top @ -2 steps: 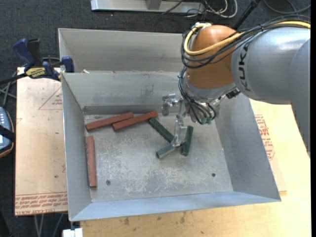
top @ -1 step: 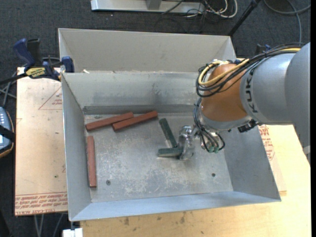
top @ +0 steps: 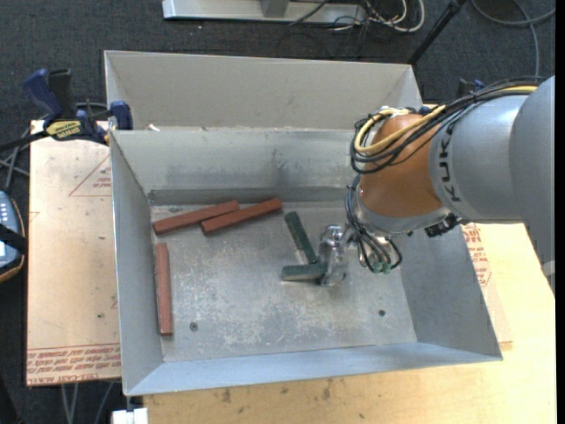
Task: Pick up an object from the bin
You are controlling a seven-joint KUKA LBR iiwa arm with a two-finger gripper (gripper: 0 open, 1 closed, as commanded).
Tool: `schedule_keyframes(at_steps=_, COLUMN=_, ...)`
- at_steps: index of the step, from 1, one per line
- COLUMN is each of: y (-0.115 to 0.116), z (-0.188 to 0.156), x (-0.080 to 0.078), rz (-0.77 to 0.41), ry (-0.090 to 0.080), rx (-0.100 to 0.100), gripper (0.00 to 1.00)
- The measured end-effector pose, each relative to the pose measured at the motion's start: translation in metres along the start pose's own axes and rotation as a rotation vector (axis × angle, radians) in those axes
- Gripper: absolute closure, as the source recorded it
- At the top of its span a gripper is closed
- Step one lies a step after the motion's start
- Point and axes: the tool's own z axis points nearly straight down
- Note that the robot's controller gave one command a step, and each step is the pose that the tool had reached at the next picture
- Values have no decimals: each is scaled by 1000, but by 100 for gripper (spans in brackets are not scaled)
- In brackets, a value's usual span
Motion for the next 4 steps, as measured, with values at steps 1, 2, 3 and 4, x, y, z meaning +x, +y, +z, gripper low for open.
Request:
schedule_keyframes(at_steps=1, y=-35, z=-157, x=-2, rz=-14, ry=-6, rx=1, gripper=100)
schedule_keyframes(at_steps=2, y=-35, z=-155, x=-1, rz=-14, ry=-2, rx=0, gripper=0)
schedule_keyframes(at_steps=3, y=-35, z=-155, x=-1, rz=-14, ry=-2, rx=0, gripper=0)
schedule_keyframes(at_steps=4, y=-37, z=-106, x=-21, rz=10, ry=-9, rx=0, gripper=0)
